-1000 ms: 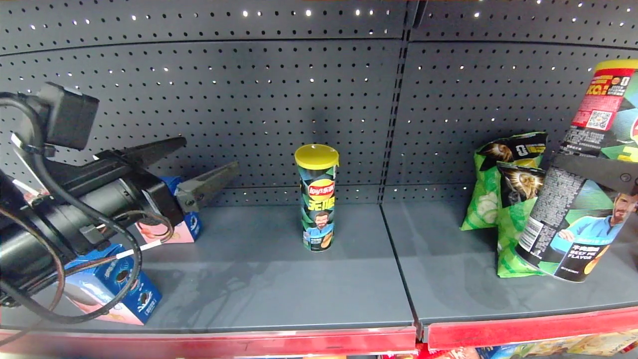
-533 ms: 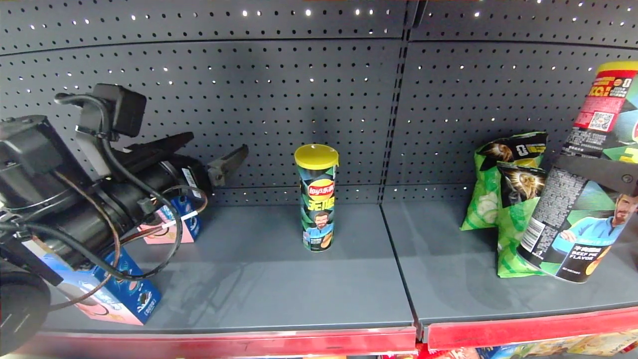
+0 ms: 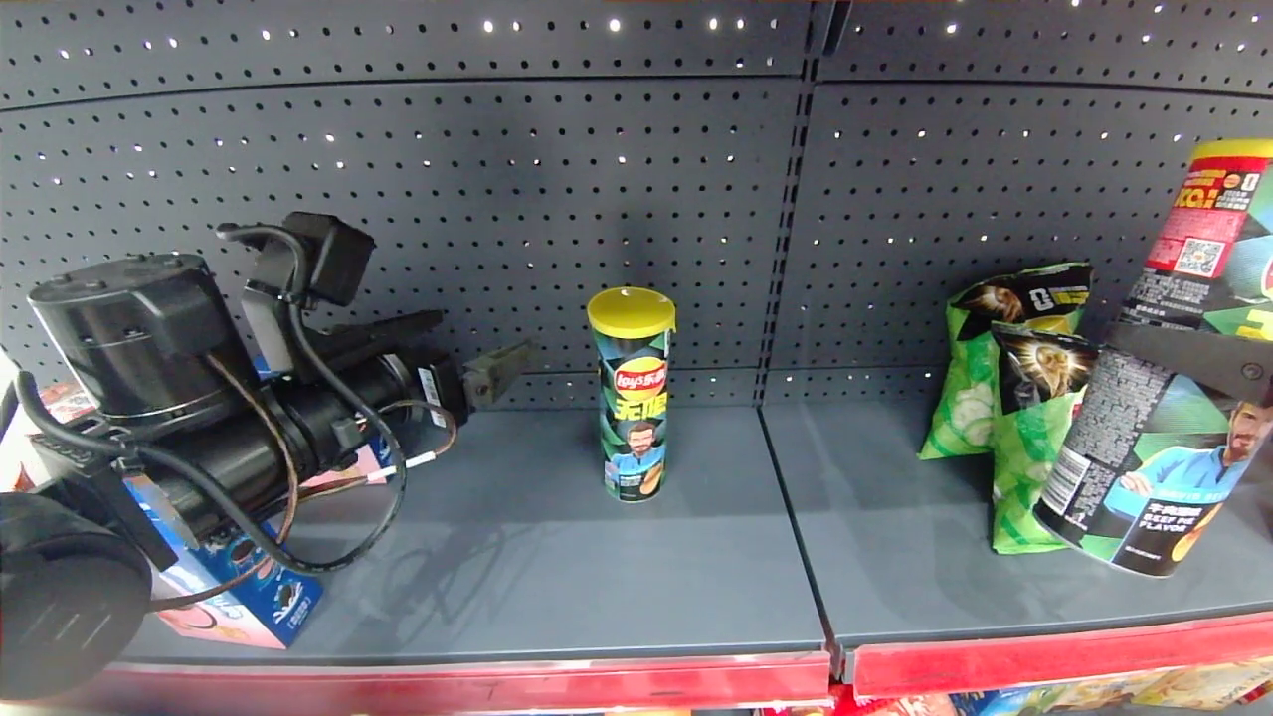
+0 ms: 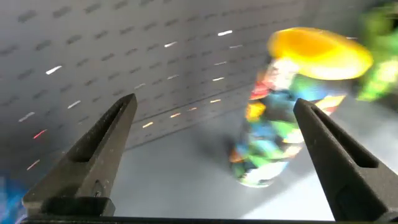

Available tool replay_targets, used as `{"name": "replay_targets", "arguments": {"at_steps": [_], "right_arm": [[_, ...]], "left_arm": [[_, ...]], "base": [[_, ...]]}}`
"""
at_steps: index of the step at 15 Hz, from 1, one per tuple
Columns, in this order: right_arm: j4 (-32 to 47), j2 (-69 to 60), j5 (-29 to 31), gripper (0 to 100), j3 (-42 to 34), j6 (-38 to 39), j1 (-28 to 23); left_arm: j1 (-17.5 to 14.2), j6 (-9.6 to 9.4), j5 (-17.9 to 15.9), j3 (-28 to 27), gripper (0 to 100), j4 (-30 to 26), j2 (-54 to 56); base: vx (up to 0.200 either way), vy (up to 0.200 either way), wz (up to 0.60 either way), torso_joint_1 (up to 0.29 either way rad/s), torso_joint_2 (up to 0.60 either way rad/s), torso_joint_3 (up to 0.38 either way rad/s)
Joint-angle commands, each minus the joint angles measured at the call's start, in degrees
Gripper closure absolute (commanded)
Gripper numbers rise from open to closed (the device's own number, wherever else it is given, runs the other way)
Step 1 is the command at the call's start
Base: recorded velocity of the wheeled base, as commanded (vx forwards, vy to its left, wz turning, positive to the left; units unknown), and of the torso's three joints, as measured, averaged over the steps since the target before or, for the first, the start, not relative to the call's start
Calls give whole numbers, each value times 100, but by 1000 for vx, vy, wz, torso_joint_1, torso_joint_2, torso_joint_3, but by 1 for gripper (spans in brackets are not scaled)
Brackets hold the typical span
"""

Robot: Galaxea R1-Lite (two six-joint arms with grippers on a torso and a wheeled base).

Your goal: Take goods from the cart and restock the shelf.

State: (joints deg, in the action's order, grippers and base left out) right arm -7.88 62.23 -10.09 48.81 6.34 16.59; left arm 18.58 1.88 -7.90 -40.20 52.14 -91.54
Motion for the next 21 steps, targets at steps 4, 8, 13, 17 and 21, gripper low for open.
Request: {"name": "replay_targets", "arguments": {"at_steps": [4,8,13,17,21], "right_arm": [[-4,8,-124,100,-3,-19,11],[-100,-62,-133,100,-126,-19,2],[-127,-176,-142,100,-161,-10,-42],[-127,-168,-300,100,-170,-19,-42],[-127,-185,-300,100,-161,-19,-51]], "left_arm": [[-434,-21,-977,-128,0,-20,-75],[-539,-73,-1671,-409,0,7,-382],[-636,-293,-2734,-647,0,270,-918],[-636,-249,-3209,-576,0,323,-1208],[-636,-249,-3578,-629,0,657,-1560]], "base": [[0,0,0,0,0,0],[0,0,0,0,0,0],[0,0,0,0,0,0],[0,0,0,0,0,0],[0,0,0,0,0,0]]}}
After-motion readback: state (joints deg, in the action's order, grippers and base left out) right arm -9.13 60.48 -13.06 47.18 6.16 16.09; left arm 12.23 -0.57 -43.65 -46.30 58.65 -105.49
